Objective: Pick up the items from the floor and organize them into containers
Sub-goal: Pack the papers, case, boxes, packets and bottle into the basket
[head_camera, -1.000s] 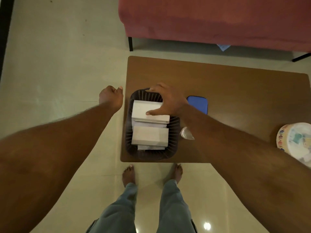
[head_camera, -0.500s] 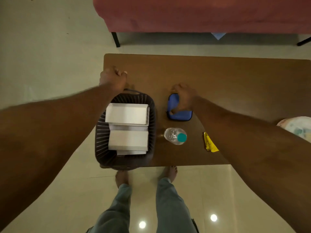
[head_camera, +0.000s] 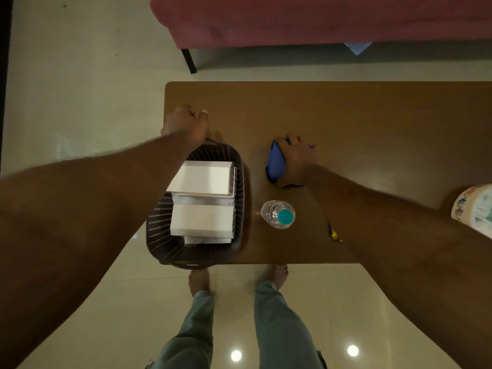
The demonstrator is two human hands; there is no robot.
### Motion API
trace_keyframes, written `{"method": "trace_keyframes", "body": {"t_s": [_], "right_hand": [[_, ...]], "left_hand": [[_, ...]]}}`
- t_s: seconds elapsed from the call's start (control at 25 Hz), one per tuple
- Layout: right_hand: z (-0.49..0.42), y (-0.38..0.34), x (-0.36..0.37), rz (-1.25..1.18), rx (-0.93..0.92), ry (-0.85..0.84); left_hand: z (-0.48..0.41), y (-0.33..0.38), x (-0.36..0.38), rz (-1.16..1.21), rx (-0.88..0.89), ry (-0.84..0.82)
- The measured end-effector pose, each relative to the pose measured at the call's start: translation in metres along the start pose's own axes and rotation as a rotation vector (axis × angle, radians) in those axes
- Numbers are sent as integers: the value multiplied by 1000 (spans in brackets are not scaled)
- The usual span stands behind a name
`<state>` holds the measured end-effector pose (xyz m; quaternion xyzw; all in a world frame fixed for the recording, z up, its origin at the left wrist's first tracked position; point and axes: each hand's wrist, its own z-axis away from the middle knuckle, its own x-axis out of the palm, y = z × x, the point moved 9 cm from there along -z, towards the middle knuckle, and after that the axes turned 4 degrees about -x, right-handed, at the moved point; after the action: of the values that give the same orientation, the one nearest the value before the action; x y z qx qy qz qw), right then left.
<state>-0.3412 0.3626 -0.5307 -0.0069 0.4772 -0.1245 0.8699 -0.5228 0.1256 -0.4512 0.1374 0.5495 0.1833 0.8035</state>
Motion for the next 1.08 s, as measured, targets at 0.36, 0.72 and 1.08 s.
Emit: {"method": "trace_keyframes", "body": {"t_s": [0.36, 0.72, 1.08], "right_hand": [[38, -65, -132, -265, 71, 240], [93, -270, -96, -208, -305, 99], [107, -291, -5, -98, -235, 57]], "left_hand": [[24, -33, -82, 110, 18, -20], [47, -116, -137, 205, -61, -77], [56, -168, -115, 202, -115, -145]]}}
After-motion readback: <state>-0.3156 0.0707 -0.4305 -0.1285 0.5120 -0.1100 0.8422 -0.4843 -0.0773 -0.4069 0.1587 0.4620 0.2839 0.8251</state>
